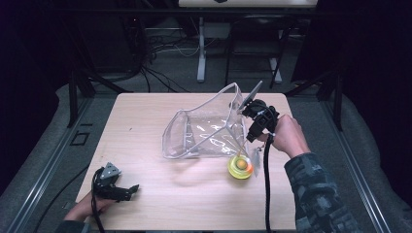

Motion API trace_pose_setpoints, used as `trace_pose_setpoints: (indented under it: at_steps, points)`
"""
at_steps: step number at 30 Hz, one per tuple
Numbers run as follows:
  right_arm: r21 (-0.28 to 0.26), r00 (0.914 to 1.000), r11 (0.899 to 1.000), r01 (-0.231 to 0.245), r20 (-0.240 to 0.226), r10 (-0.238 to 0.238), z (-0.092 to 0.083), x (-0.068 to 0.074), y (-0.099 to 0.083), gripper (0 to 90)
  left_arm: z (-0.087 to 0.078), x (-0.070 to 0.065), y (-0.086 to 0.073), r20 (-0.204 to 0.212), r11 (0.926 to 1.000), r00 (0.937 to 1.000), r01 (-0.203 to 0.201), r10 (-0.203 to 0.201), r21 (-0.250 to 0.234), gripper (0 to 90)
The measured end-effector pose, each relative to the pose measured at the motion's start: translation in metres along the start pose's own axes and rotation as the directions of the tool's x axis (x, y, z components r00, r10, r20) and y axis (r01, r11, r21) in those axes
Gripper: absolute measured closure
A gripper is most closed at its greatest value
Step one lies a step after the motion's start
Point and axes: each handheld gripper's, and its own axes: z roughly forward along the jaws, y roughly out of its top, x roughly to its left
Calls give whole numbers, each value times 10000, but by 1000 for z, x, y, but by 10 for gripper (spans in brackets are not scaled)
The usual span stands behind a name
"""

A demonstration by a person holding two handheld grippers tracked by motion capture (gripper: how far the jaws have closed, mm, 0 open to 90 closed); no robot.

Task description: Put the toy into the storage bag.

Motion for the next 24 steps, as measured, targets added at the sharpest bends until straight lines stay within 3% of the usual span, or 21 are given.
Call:
trace_pose_setpoints:
  at_steps: [9, 24]
  points:
    - [140, 9999, 9998, -116, 75, 115, 2, 1, 3, 868, 0, 0, 0, 39, 10000, 10000, -31, 31, 2, 3]
    - [171, 9997, 9997, -165, -151, 167, -5, -1, -2, 876, 0, 0, 0, 67, 9999, 9999, -100, 100, 2, 2]
